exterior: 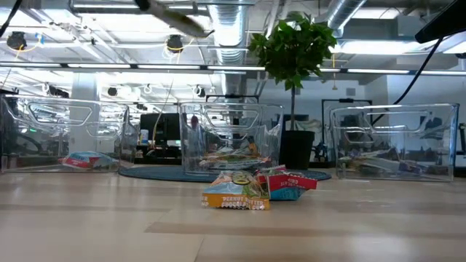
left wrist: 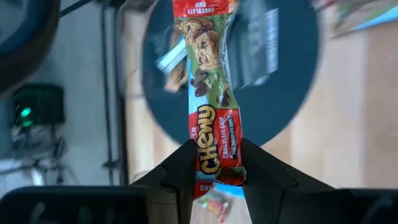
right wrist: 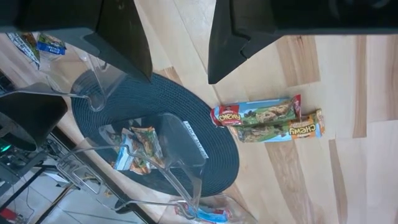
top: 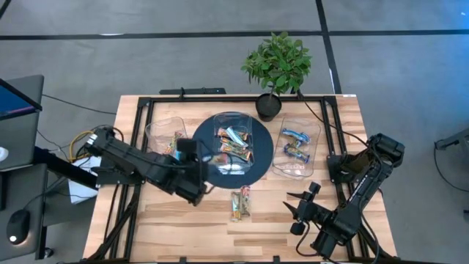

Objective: Pick and place Granola Bars by type
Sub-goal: Put the red granola bar into the left transparent bin

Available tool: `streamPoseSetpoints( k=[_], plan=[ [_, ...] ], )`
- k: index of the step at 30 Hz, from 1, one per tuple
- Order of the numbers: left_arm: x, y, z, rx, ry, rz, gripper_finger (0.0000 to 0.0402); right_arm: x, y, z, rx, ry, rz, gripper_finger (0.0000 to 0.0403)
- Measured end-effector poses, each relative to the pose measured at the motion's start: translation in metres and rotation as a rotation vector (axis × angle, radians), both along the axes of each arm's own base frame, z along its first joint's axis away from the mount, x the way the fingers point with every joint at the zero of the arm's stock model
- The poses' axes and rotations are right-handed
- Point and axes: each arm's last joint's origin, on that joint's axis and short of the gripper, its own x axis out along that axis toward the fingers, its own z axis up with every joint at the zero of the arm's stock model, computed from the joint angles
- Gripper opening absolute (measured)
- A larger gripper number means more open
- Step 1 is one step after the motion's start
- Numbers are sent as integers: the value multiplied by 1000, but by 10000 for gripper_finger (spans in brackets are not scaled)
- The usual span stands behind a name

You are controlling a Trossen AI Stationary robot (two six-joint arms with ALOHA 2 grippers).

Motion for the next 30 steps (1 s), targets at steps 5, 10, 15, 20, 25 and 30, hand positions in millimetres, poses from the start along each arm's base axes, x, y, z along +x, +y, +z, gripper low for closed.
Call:
streamPoseSetpoints(
  k=[5,10,15,20,25,30],
  plan=[
    [-31,22,-17,48,3,98,101,0,0,0,0,0,0,148],
    [-66,48,-39,65,-16,243,101,3,-2,0,0,0,-13,149],
    [-98,68,-61,46,-79,426,101,10,-8,0,0,0,-41,149],
    [-113,80,-79,53,-213,623,101,19,-14,0,2,-2,-78,146],
    [-115,86,-98,57,-244,718,101,24,-19,0,2,-1,-103,146],
    [-114,88,-114,-6,-194,764,101,25,-20,0,3,2,-106,143]
  ],
)
